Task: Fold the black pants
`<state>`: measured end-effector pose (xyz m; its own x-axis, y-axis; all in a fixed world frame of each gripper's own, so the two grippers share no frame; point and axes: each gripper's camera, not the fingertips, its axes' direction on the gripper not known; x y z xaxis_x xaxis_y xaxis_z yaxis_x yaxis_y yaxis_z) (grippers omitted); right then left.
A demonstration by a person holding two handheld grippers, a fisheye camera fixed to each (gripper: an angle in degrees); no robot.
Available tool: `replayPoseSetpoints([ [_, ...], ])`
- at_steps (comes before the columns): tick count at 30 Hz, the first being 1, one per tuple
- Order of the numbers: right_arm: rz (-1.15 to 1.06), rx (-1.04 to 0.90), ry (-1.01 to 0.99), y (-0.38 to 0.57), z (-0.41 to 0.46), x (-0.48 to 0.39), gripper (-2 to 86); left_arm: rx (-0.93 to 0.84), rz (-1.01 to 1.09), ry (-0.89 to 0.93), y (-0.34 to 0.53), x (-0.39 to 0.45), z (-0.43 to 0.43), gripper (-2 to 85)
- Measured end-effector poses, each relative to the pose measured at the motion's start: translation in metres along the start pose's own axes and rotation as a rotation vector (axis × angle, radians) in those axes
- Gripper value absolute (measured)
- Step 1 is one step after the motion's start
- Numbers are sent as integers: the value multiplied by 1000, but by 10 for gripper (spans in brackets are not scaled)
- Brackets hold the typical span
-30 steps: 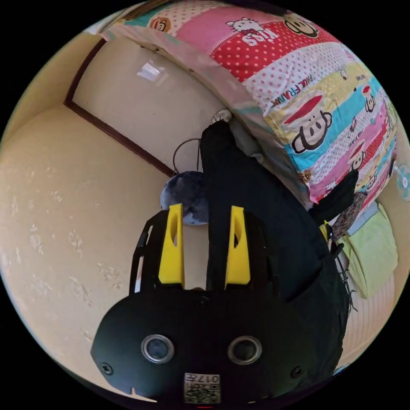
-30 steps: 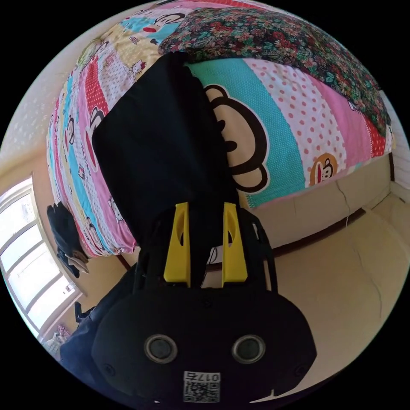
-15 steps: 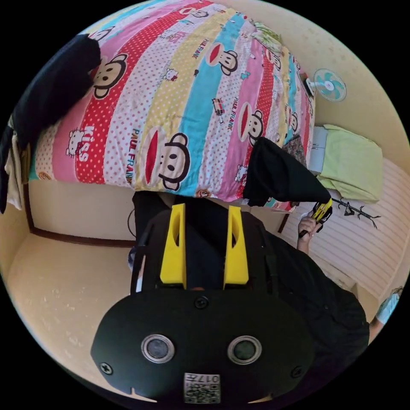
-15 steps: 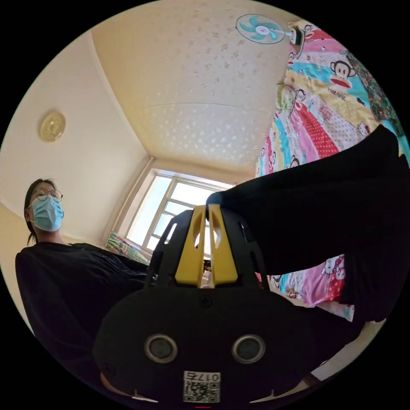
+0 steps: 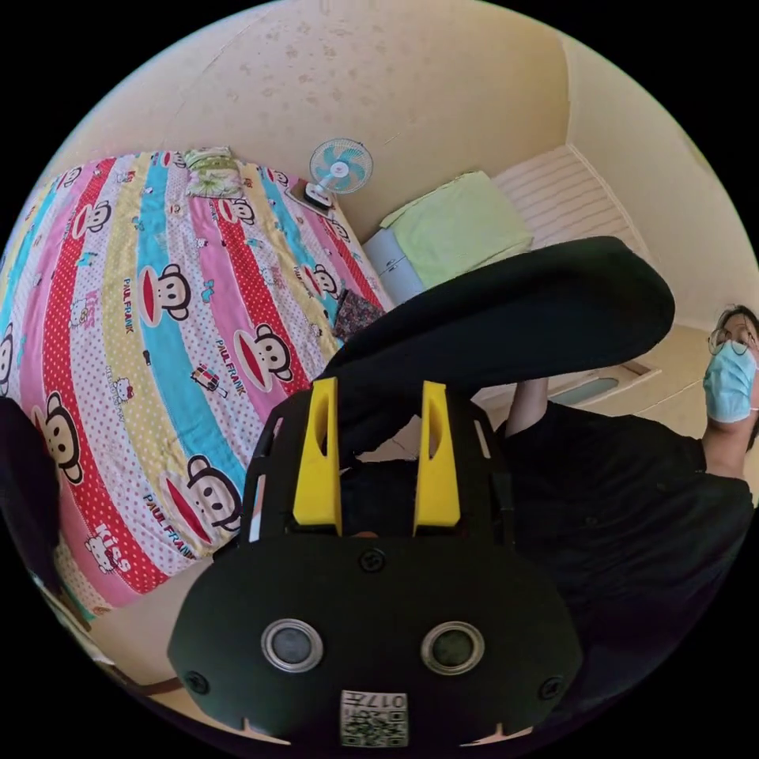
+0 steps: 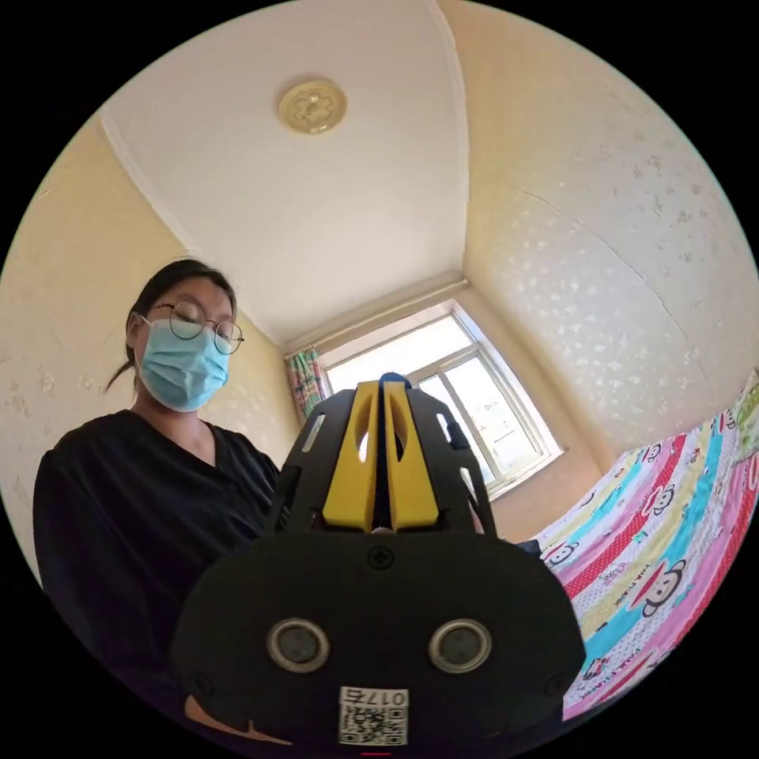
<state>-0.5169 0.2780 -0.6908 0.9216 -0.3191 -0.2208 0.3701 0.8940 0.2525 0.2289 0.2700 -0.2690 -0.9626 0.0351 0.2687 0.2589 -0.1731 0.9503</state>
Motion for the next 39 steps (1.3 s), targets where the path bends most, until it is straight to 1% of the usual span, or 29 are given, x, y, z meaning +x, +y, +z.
replayPoseSetpoints([
  [3, -108, 32, -47, -25, 29, -31, 4, 46, -8, -4, 5, -20, -11, 148],
  [4, -112, 43, -58, -30, 34, -34, 4, 66, -14, -6, 7, -29, -14, 148],
  [6, -136, 91, -149, -49, 49, -43, 4, 93, -28, 15, 10, -43, -17, 148],
  [7, -132, 106, -171, -54, 52, -43, 4, 115, -34, 34, 12, -52, -19, 149],
  [9, -100, 208, -219, -70, 54, -46, 4, 157, -52, 29, 17, -66, -25, 149],
  [11, -91, 276, -284, -80, 52, -50, 4, 204, -91, -28, 22, -85, -32, 153],
  [13, -100, 301, -356, -89, 55, -57, 5, 258, -122, -37, 22, -101, -38, 162],
  [15, -141, 274, -348, -100, 65, -72, 5, 327, -144, 54, 14, -119, -44, 169],
  [16, -138, 264, -339, -102, 69, -74, 5, 351, -162, 153, 5, -134, -42, 171],
  [17, -128, 240, -336, -106, 79, -77, 5, 325, -215, 272, -10, -152, -29, 182],
  [18, -121, 215, -348, -109, 90, -79, 5, 293, -261, 343, -19, -163, -17, 187],
  [19, -118, 205, -356, -109, 96, -79, 5, 183, -380, 486, -36, -185, 16, 218],
  [20, -109, 193, -364, -110, 108, -78, 5, 47, -453, 630, -53, -198, 57, 235],
  [21, -83, 190, -368, -111, 117, -75, 5, 2, -463, 705, -61, -200, 76, 237],
  [22, -70, 191, -371, -111, 122, -73, 5, -54, -490, 850, -72, -201, 111, 237],
  [23, -48, 201, -380, -112, 128, -71, 5, -70, -539, 975, -77, -200, 139, 232],
  [25, -34, 220, -407, -116, 134, -69, 5, -99, -594, 1067, -80, -196, 167, 227],
  [27, -41, 231, -413, -125, 139, -73, 5, -161, -595, 1054, -82, -195, 181, 221],
  [28, -49, 232, -404, -128, 140, -75, 5, -170, -586, 1037, -84, -195, 184, 221],
  [30, -107, 227, -349, -142, 145, -84, 4, -148, -557, 1076, -91, -192, 186, 219],
  [32, -116, 234, -343, -149, 150, -86, 4, -126, -527, 1291, -102, -176, 192, 211],
  [34, -150, 233, -316, -157, 152, -91, 4, -112, -506, 1385, -108, -161, 189, 202],
  [36, -226, 234, -227, -165, 144, -103, 5, -89, -443, 1411, -111, -150, 175, 166],
  [37, -242, 238, -208, -166, 140, -106, 5, -55, -420, 1394, -109, -149, 160, 134],
  [39, -302, 267, -137, -166, 114, -116, 5, 60, -398, 1347, -102, -157, 130, 96],
])
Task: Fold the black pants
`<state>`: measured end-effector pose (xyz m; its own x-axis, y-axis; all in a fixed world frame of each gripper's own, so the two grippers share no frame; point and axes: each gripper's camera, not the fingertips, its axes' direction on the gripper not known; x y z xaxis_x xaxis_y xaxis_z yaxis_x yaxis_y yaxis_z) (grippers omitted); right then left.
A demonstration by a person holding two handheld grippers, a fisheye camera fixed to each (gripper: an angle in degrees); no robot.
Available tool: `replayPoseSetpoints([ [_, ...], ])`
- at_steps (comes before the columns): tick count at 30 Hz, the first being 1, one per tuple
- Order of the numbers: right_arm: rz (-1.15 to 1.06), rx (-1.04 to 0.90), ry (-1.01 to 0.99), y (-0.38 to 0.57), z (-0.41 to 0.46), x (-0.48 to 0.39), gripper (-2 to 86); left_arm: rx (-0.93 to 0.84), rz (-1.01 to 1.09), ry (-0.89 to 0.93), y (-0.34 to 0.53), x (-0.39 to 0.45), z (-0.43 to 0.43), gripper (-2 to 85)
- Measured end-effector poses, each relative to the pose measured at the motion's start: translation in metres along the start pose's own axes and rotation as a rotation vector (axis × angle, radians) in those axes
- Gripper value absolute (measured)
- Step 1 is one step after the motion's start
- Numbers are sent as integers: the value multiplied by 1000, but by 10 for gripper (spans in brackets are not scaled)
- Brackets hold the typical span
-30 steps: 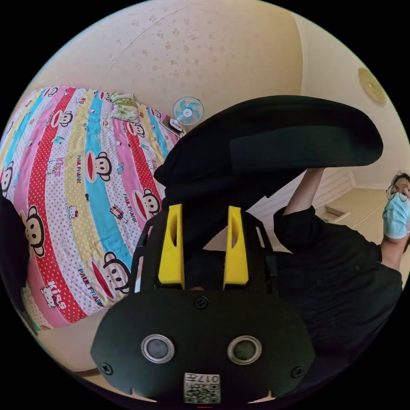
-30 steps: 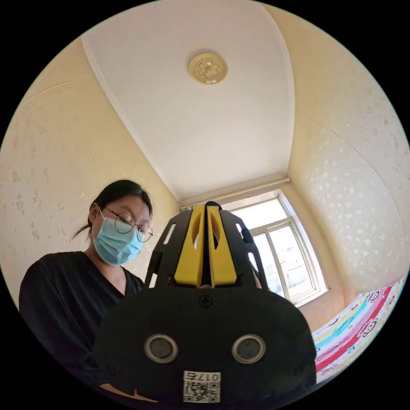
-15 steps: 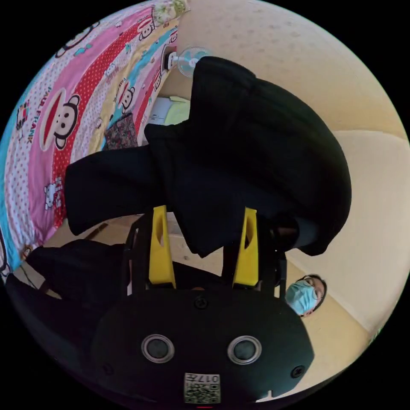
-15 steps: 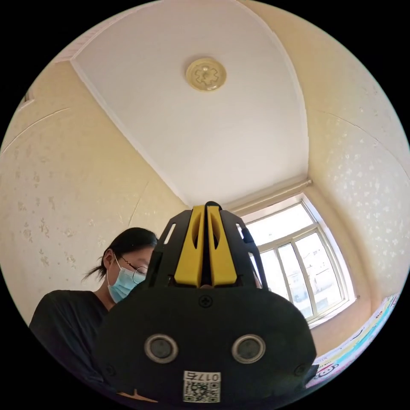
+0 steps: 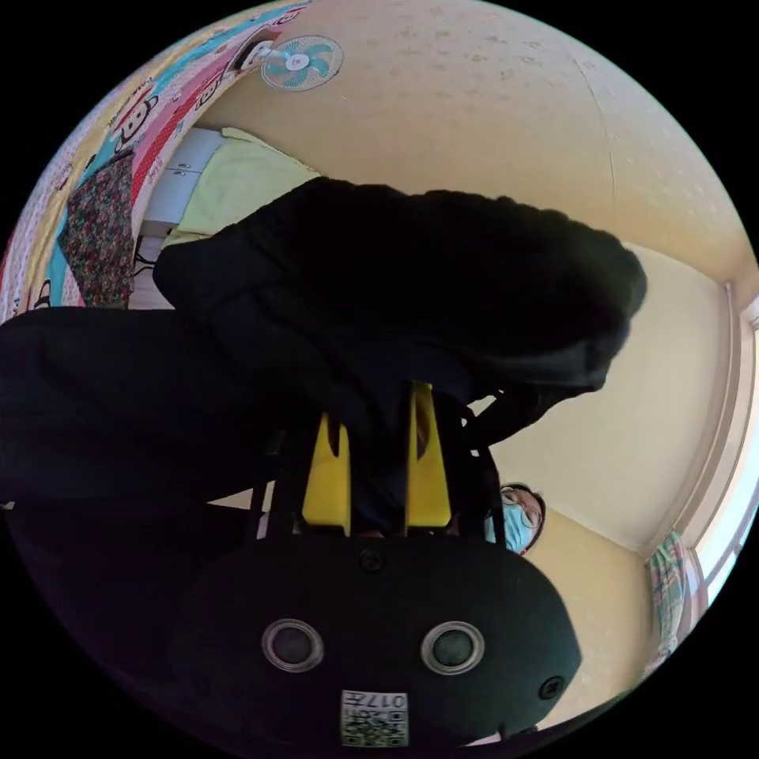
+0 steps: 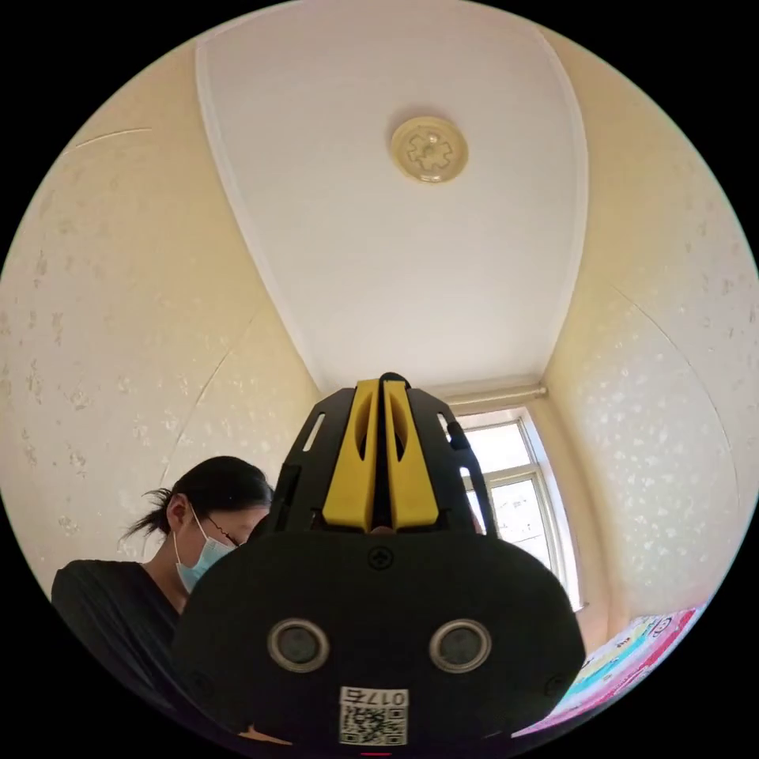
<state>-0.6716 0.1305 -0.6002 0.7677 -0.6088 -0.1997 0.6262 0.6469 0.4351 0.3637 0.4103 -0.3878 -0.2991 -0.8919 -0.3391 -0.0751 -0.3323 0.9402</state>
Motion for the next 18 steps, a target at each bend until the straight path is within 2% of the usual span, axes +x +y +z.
replayPoseSetpoints([
  [2, -29, 28, 30, -3, -28, -9, 5, 126, 116, 27, 15, 34, -30, 70],
  [6, -87, 50, 122, 15, -112, -33, 6, 176, 323, 60, 38, 83, -60, 58],
  [10, -173, -134, 220, 65, -181, -54, 7, 129, 619, 65, 69, 146, -67, 55],
  [15, 52, -350, 570, 186, -267, -58, 11, 27, 841, 24, 94, 192, -53, 56],
  [18, 287, -516, 584, 248, -298, -51, 18, -48, 1029, 70, 119, 217, -34, 53],
])
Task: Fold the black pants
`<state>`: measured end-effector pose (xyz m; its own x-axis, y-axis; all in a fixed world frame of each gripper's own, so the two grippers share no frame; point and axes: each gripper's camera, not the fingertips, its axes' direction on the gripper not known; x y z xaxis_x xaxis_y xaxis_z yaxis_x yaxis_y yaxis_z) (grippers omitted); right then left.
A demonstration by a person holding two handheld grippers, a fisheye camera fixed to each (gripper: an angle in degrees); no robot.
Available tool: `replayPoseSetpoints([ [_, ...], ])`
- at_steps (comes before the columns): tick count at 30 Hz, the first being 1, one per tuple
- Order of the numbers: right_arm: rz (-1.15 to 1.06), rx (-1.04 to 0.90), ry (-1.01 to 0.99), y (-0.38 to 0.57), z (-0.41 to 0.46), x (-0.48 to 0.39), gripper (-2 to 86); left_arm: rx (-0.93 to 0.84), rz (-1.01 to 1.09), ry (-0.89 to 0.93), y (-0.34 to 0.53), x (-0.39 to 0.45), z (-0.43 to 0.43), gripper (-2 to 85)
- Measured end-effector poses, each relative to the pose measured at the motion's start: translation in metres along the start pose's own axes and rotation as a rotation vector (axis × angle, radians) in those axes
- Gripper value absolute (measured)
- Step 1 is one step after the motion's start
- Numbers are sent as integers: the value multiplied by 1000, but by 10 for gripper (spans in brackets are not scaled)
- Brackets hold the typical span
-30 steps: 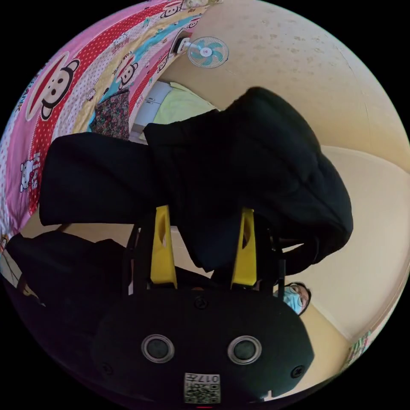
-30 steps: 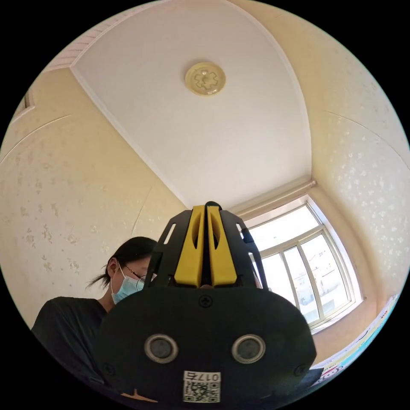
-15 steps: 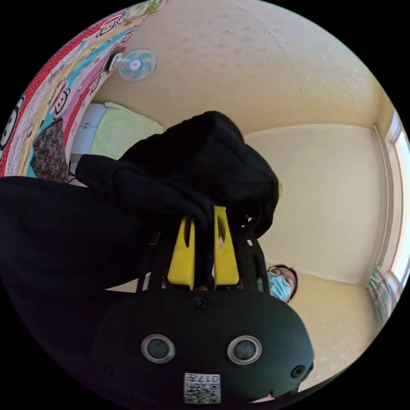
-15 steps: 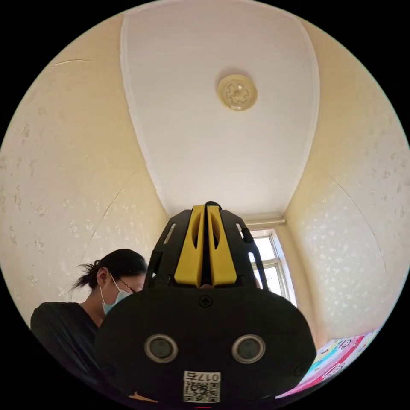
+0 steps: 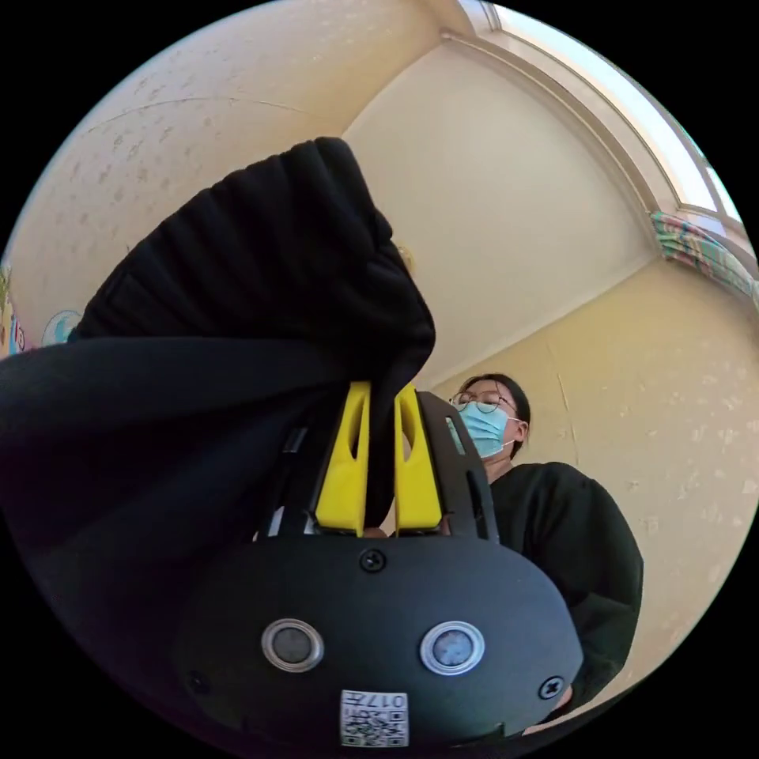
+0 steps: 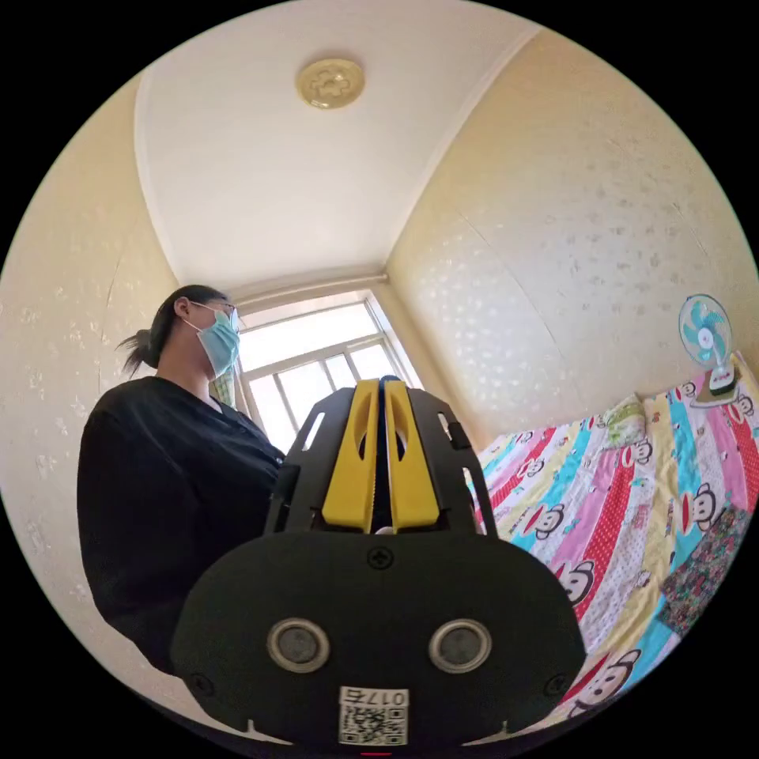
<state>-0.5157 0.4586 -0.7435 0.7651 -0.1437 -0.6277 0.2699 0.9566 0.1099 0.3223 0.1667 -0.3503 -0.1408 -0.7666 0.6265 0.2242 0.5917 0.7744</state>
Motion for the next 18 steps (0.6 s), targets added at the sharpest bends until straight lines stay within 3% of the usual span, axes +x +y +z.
replayPoseSetpoints([
  [6, 249, -447, 119, 71, 43, 26, 44, -22, 360, 378, -9, 73, 47, 49],
  [9, 207, -341, -23, 65, 45, 37, 50, -100, 442, 518, -9, 100, 87, 48],
  [12, 174, -218, 11, 41, 56, 55, 72, -169, 448, 642, 7, 111, 137, 49],
  [18, 118, -147, -146, 4, 158, 100, 185, -190, 284, 838, 66, 90, 219, 51],
])
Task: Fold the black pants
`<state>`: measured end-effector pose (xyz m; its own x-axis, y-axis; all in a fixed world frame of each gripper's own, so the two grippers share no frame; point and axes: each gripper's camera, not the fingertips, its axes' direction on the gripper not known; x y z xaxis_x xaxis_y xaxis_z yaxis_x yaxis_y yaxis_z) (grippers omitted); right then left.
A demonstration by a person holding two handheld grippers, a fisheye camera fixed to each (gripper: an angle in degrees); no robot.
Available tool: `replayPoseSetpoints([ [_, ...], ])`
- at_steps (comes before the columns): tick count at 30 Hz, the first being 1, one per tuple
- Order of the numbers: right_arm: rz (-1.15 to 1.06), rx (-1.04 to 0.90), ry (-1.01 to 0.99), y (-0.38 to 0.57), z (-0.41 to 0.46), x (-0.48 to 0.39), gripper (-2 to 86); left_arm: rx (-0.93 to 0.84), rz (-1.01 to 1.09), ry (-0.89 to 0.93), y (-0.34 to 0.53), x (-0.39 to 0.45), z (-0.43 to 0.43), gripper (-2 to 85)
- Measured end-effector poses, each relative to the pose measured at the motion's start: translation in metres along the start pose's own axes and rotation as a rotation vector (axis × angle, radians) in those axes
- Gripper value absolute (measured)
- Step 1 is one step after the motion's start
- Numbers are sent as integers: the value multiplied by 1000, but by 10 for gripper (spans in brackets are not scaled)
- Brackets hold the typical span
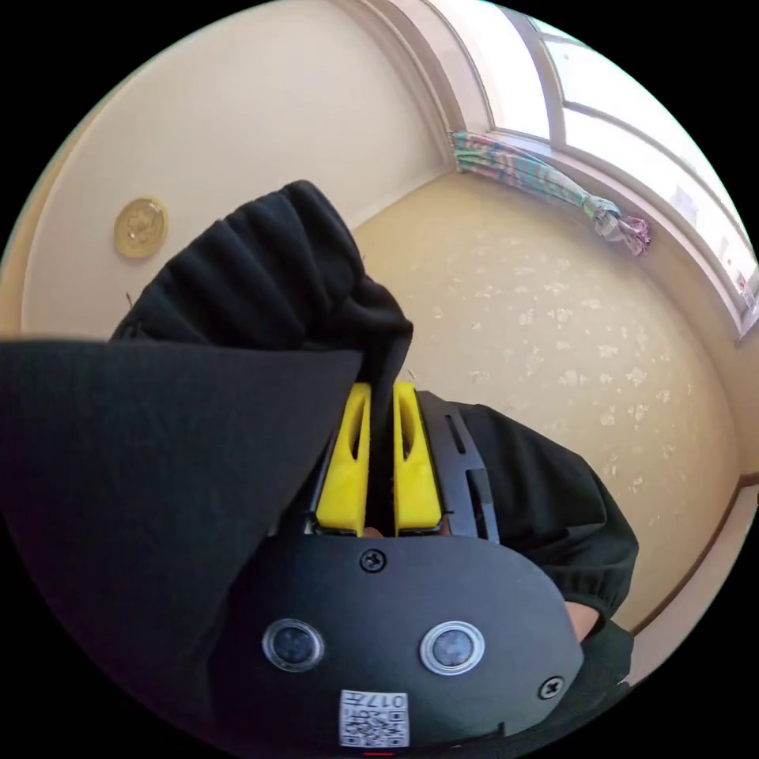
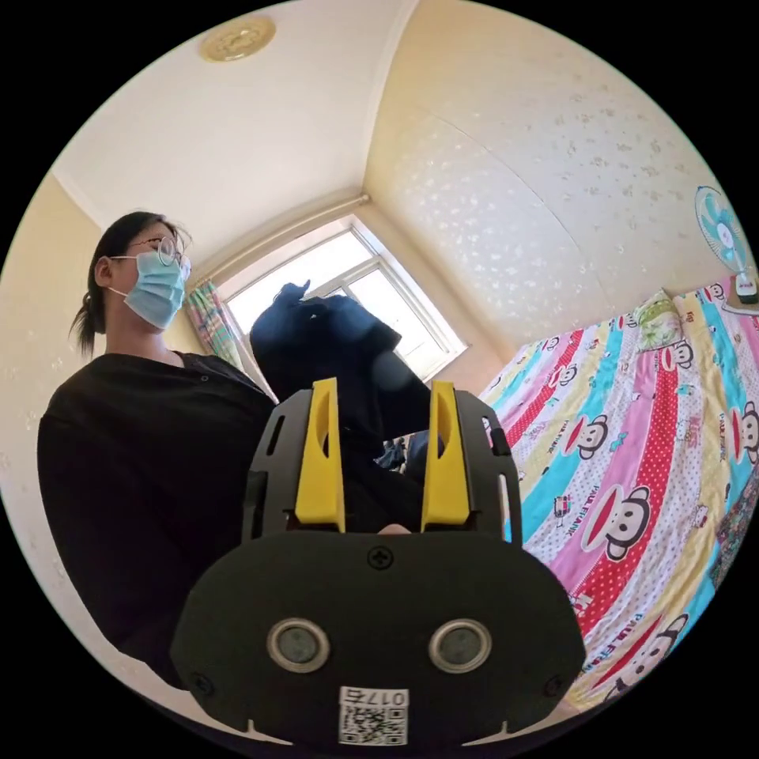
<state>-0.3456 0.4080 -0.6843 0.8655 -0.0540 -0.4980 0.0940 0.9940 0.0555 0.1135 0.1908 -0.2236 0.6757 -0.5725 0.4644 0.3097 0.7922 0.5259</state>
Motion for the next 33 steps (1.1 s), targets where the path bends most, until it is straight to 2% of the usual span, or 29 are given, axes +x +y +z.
replayPoseSetpoints([
  [4, 67, -50, -194, -5, 84, 36, 245, 120, -71, 83, 44, -28, 16, 51],
  [6, 88, -142, -385, -4, 136, 41, 256, 133, -99, 72, 54, -33, 20, 51],
  [8, 57, -88, -461, -6, 150, 33, 258, 139, -122, 39, 65, -33, 25, 50],
  [12, -29, 105, -339, -18, 135, 18, 257, 188, -112, 5, 90, -29, 29, 50],
  [14, -54, 78, -357, -28, 134, 16, 254, 274, -121, 27, 115, -38, 28, 50],
  [17, -69, 8, -530, -40, 139, 10, 230, 312, -175, 29, 134, -53, 30, 51],
  [21, -163, 146, -771, -31, 114, -1, 142, 248, -207, -70, 138, -50, 35, 52],
  [24, -207, 350, -797, -19, 71, -11, 103, 119, -252, -229, 135, -35, 40, 51],
  [27, -301, 445, -789, -24, 31, -37, 91, -51, -438, -592, 134, -24, 41, 54],
  [29, -423, 513, -814, -31, 5, -60, 88, -257, -612, -966, 142, -20, 44, 59],
  [30, -468, 543, -784, -38, -10, -74, 86, -323, -666, -1051, 146, -22, 45, 61],
  [32, -446, 609, -711, -45, -31, -88, 84, -637, -883, -1342, 173, -35, 50, 94],
  [33, -433, 644, -665, -48, -43, -96, 83, -707, -947, -1396, 184, -40, 49, 109],
])
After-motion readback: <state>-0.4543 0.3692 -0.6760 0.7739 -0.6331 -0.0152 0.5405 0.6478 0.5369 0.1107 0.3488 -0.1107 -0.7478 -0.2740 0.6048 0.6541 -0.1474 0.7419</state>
